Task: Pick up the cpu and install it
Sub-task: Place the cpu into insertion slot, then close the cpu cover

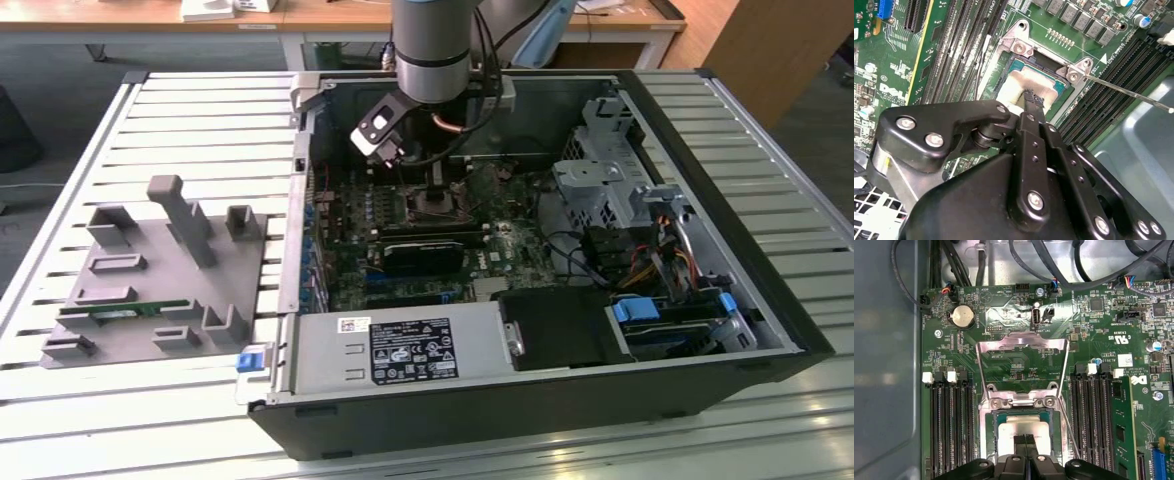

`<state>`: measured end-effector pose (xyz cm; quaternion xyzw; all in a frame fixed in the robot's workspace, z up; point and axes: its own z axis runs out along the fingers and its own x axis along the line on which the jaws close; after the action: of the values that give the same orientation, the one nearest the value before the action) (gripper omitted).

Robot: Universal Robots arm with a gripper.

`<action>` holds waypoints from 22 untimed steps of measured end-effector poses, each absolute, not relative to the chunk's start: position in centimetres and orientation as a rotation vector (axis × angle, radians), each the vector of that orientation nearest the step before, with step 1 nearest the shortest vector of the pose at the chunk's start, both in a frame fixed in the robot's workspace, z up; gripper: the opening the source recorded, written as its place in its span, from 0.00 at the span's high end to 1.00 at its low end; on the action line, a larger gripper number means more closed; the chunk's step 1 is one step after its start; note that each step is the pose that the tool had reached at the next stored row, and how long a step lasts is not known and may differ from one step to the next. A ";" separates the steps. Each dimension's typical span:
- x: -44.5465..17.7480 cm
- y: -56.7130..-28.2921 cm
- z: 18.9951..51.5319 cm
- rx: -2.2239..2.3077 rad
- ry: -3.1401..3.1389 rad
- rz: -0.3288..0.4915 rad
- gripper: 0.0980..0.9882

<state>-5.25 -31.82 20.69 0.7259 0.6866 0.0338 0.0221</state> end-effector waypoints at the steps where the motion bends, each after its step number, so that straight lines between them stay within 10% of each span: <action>1: -5.2 -31.8 20.7 2.249 2.127 0.104 0.99; 22: -5.2 -31.8 22.8 2.249 2.128 0.103 0.99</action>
<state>-5.25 -31.82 22.76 0.7259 0.6866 0.0333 0.0219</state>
